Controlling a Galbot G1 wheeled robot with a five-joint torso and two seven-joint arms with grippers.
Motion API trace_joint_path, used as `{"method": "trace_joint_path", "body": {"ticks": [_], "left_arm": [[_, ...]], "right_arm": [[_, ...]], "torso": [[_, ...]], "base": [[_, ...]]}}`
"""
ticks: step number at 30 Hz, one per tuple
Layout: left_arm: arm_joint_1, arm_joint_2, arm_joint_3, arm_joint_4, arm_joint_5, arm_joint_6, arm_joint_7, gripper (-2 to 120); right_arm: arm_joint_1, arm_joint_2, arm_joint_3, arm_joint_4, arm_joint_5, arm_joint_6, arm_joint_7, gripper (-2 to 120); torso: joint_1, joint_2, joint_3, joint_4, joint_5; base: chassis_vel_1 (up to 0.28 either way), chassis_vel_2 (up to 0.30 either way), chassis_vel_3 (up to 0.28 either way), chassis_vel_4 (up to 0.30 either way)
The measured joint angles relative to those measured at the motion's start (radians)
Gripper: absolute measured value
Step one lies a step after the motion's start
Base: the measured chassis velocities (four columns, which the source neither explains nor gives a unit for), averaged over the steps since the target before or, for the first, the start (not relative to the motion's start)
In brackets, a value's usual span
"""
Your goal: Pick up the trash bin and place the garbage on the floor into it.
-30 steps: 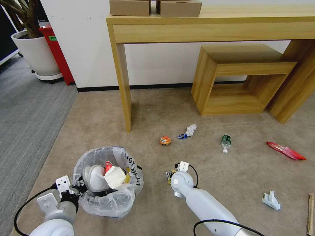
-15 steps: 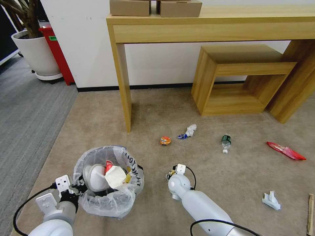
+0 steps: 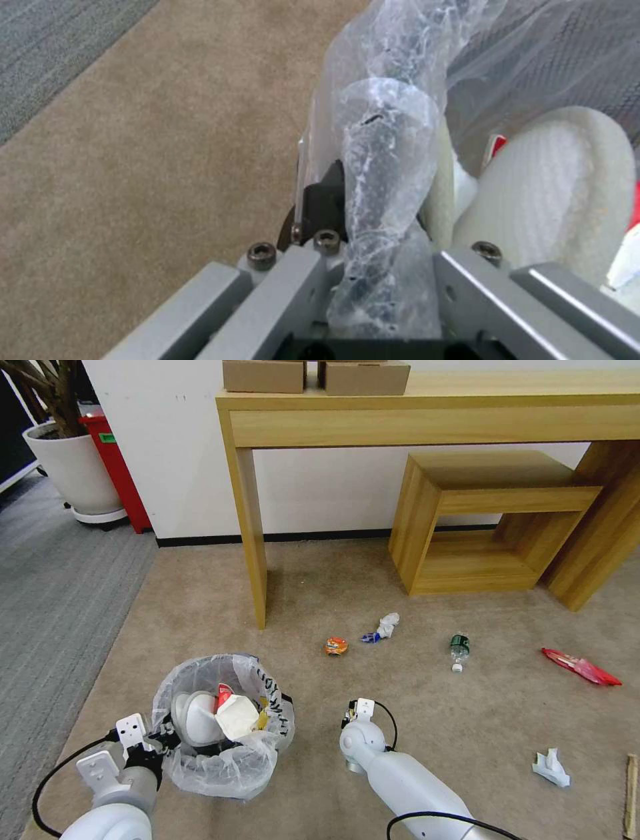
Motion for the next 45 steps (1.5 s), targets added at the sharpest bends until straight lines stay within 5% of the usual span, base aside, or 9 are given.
{"method": "trace_joint_path", "body": {"ticks": [2,8,12,15,28,34,42,45], "left_arm": [[-0.005,0.003,-0.001,0.005,-0.002,0.000,0.000,1],[-0.008,0.013,-0.008,0.011,-0.009,0.000,-0.001,1],[-0.012,0.020,-0.014,0.015,-0.016,0.000,-0.003,1],[-0.017,0.024,-0.015,0.021,-0.018,0.000,-0.004,1],[-0.022,0.011,-0.006,0.019,-0.012,0.004,-0.006,1],[-0.017,0.005,-0.002,-0.005,-0.010,0.017,-0.007,1],[-0.005,-0.010,0.000,-0.031,-0.004,0.026,-0.008,1],[0.009,-0.022,0.005,-0.057,0.005,0.035,-0.008,1]], "right_arm": [[-0.011,-0.013,0.000,0.015,-0.010,0.014,-0.022,0],[-0.044,-0.067,0.012,0.126,-0.015,0.070,-0.095,0],[-0.090,-0.179,0.036,0.309,-0.018,0.135,-0.200,0],[-0.132,-0.348,0.076,0.546,-0.040,0.214,-0.315,0],[-0.088,-0.534,0.072,0.846,-0.065,0.492,-0.690,0],[-0.009,-0.604,-0.014,0.865,-0.068,0.641,-1.012,0],[0.124,-0.639,-0.154,0.886,-0.048,0.665,-1.079,0],[0.266,-0.651,-0.311,0.936,-0.002,0.618,-1.018,0]], "torso": [[0.000,0.000,0.000,0.0000,0.0000],[0.000,0.000,0.000,0.0000,0.0001],[0.000,0.000,0.000,0.0002,0.0005],[0.000,0.000,0.000,-0.0006,-0.0002],[0.000,0.000,0.000,0.0001,0.0001],[0.000,0.000,0.000,-0.0001,0.0001],[0.000,0.000,0.000,-0.0001,0.0000],[0.000,0.000,0.000,0.0003,-0.0001]], "base": [[0.000,0.000,0.000,0.000],[0.000,0.000,0.000,0.000],[0.000,0.000,0.000,0.000],[0.000,0.000,0.000,0.000],[0.000,0.000,0.000,0.000],[0.000,0.000,0.000,0.000],[0.000,0.000,0.000,0.000],[0.000,0.000,0.000,0.000]]}}
